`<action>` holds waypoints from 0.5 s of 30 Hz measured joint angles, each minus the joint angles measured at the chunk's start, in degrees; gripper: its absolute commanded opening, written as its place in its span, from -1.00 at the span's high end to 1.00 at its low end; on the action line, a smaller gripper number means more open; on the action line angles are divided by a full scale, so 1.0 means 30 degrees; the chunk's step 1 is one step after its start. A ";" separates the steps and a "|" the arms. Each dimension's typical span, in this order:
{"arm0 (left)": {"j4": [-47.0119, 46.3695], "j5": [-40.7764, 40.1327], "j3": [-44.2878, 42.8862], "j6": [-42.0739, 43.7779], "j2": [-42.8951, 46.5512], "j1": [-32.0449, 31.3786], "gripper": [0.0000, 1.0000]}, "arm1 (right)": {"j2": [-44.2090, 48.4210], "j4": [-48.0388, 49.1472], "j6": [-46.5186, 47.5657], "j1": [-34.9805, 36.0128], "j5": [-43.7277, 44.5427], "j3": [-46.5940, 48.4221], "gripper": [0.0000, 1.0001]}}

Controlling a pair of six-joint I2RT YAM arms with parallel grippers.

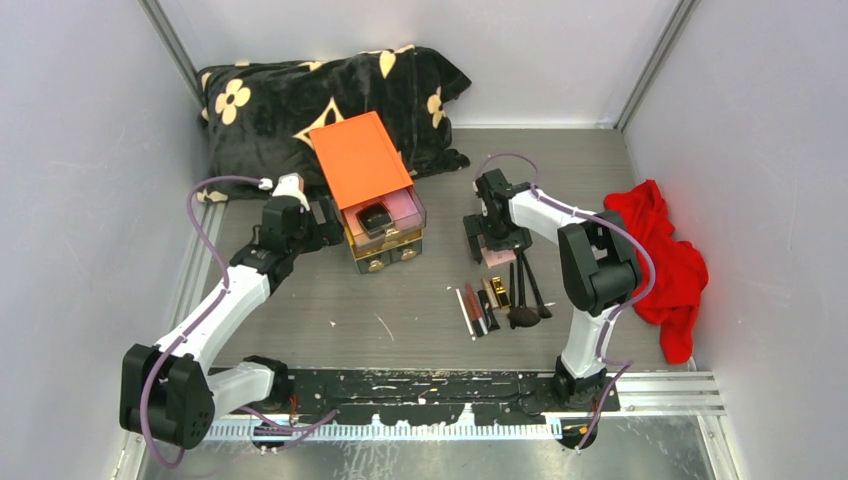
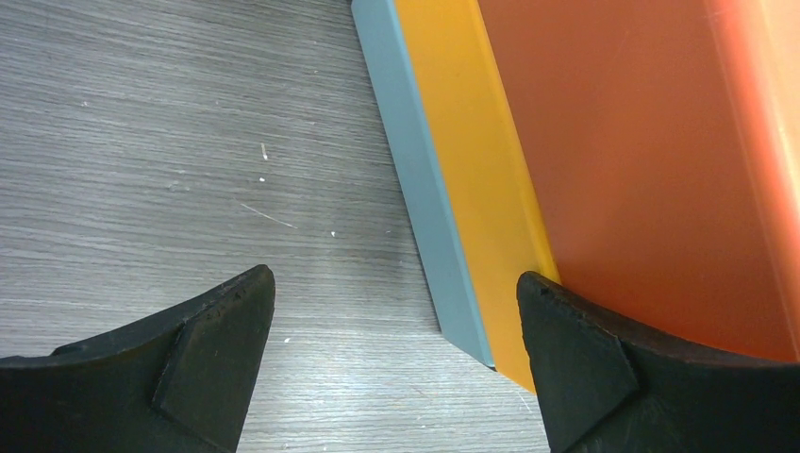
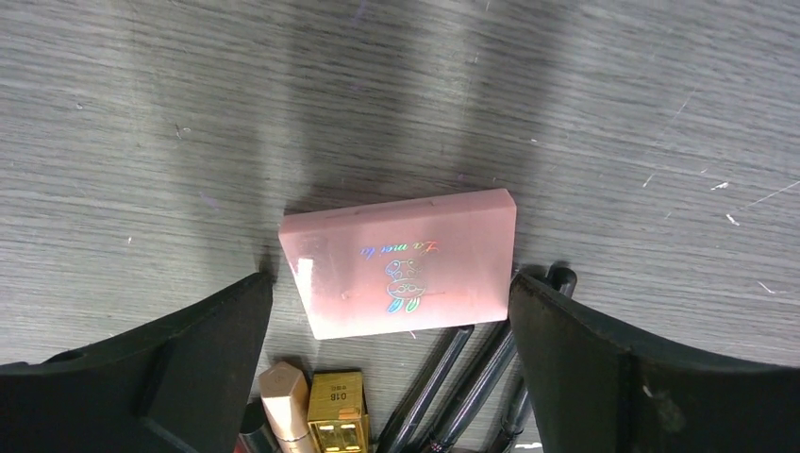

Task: Organize the makeup
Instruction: Pick up the makeup from the center of the board.

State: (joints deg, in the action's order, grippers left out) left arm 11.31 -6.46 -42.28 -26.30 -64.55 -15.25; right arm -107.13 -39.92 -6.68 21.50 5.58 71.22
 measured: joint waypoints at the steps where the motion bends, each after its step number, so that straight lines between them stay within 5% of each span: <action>1: 0.0000 -0.0022 0.0000 0.0000 0.0000 0.0000 -1.00 | -0.0015 0.0058 0.0029 0.0000 -0.0029 0.0000 -1.00; 3: 0.0000 -0.0051 0.0000 0.0000 0.0000 0.0000 -1.00 | -0.0051 0.0175 0.0029 -0.0036 -0.0051 0.0007 -0.91; 5: 0.0000 -0.0058 0.0000 0.0000 0.0000 0.0000 -1.00 | -0.0102 0.0189 0.0029 -0.0051 -0.0044 0.0080 -0.57; 8: 0.0000 -0.0073 0.0000 0.0007 0.0000 0.0000 -1.00 | -0.0262 0.0291 0.0015 -0.0044 -0.0007 0.0248 0.38; 10: 0.0000 -0.0102 0.0000 0.0007 0.0000 0.0000 -1.00 | -0.0262 0.0328 -0.0124 -0.0051 0.0124 0.0306 0.84; 15: 0.0015 -0.0124 0.0000 0.0000 0.0022 0.0000 -1.00 | -0.0233 0.0393 -0.0342 -0.0051 0.0226 0.0321 0.99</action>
State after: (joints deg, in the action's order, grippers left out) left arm 11.35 -6.83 -42.28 -26.30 -64.49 -15.25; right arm -107.83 -38.74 -7.70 21.34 6.26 72.18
